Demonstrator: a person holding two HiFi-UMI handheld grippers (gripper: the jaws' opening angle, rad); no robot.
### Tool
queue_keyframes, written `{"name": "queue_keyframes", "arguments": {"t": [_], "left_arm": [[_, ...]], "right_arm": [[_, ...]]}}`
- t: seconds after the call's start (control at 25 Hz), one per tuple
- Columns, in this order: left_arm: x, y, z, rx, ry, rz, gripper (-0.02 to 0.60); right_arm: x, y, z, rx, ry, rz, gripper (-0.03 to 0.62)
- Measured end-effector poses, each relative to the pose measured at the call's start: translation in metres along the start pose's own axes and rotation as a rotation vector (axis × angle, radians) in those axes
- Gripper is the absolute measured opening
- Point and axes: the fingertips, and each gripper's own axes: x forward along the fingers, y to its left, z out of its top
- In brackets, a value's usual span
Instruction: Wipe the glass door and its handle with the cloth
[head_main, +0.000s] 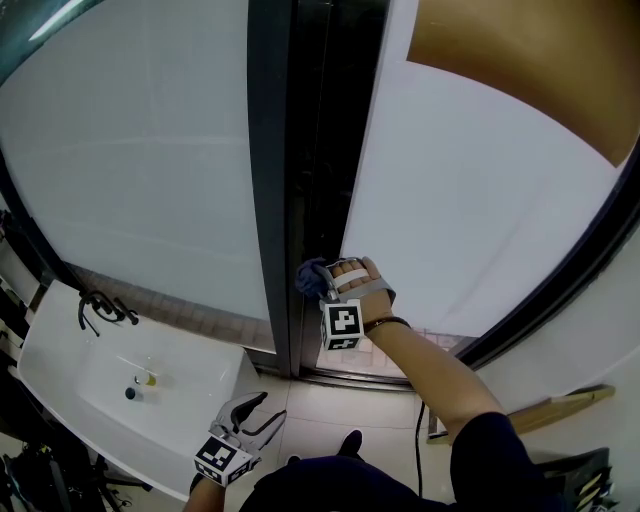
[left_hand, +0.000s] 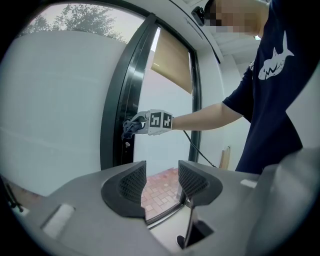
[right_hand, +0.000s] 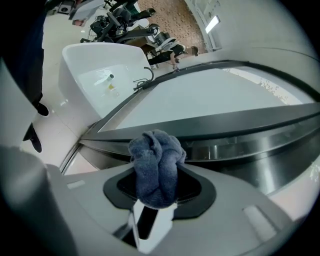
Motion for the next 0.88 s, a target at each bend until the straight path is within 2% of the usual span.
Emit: {"name": "queue_keyframes", "arguments": {"t": [0.2, 0.36, 0.68, 0.8, 0.88], "left_arm": [[0.001, 0.004, -0.012, 0.000, 0.011, -0.001, 0.196], [0.008, 0.000, -0.012, 0.005, 0.011, -0.025, 0.196], [0.028, -0.009, -0.009, 0.018, 0.019, -0.080, 0.196], [0.032, -0.008, -0.006, 0.024, 0.017, -0.082, 0.196], [0.032, -0.006, -0.005, 0.022, 0.014, -0.075, 0.196]], "right_arm": [[-0.011, 0.017, -0.015, -0.021, 0.000, 0.002, 0.150], [-0.027, 0.034, -0.046, -0.051, 0.038, 0.011, 0.149], [-0.047, 0.034, -0.088, 0.014, 0.100, -0.003, 0.149], [-0.051, 0.028, -0.110, 0.089, 0.144, -0.013, 0.149], [-0.056, 0.026, -0.127, 0.258, 0.144, -0.016, 0.150]]}}
